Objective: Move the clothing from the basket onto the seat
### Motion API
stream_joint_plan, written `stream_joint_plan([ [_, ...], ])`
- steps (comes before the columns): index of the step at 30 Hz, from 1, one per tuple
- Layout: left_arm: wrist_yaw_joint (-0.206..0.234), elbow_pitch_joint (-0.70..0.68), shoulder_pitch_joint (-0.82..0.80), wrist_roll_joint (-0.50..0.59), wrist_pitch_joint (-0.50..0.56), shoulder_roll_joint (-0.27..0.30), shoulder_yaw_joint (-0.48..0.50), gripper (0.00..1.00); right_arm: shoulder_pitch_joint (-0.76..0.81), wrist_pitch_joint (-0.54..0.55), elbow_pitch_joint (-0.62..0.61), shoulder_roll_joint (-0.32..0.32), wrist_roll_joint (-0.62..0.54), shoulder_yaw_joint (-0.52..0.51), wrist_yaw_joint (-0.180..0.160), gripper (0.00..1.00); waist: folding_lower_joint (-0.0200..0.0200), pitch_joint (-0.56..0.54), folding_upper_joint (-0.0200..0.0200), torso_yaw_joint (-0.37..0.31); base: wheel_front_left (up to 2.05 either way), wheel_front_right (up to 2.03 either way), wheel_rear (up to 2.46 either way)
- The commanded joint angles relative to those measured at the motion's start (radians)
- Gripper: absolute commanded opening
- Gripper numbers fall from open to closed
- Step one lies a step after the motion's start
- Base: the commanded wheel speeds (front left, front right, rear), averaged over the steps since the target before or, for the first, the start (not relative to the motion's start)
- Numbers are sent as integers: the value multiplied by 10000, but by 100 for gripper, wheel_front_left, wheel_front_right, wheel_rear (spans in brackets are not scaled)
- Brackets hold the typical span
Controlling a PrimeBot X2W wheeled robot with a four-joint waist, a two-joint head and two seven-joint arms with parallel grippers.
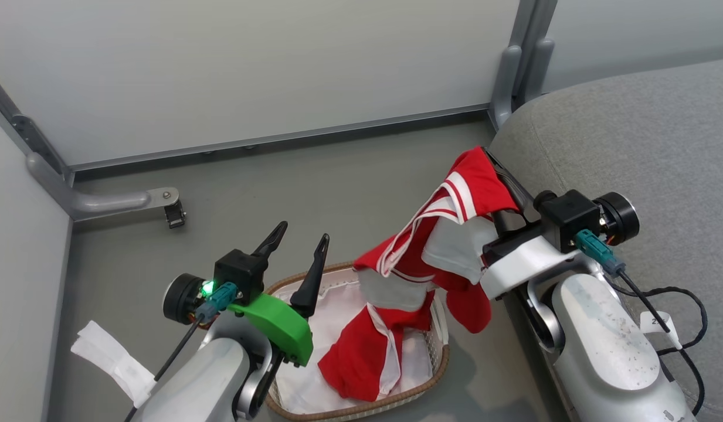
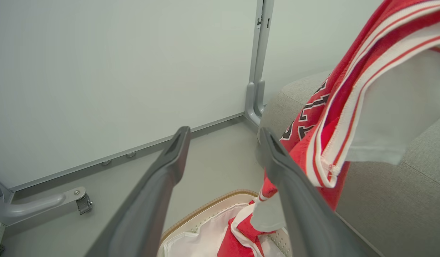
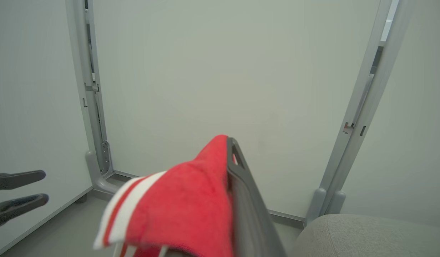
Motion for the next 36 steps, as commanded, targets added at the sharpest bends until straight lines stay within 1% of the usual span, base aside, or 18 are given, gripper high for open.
stream_joint_plan([
  [1,25,-51,176,6,-70,-44,5,100,-98,-25,-68,-31,-125,-32,-6,0,0,101,0,-213,0,0,0],
  [5,71,-152,182,59,-171,-136,23,100,-388,-25,-137,-33,-414,-107,-6,0,0,289,0,-675,0,0,0],
  [13,109,-466,-73,321,-300,-288,40,100,-794,-25,-580,-190,-770,-520,-8,0,0,953,0,-1924,0,0,0],
  [23,40,-790,-461,673,-248,-168,-189,100,-515,-25,-1085,-501,-693,-1172,-10,0,0,1829,0,-3315,0,0,0],
  [26,58,-872,-542,747,-197,-150,-251,100,-467,-25,-1073,-523,-658,-1267,-10,0,0,2010,0,-3553,0,0,0],
  [29,88,-940,-608,816,-150,-154,-323,100,-474,-25,-1024,-534,-626,-1352,-10,0,0,2176,0,-3651,0,0,0],
  [32,81,-1020,-706,874,-143,-171,-390,100,-617,-25,-907,-620,-560,-1436,-10,0,0,2356,0,-3602,0,0,0],
  [36,41,-1098,-797,902,-150,-221,-425,100,-1028,-25,-585,-832,-444,-1496,-10,0,0,2640,0,-3340,0,0,0],
])
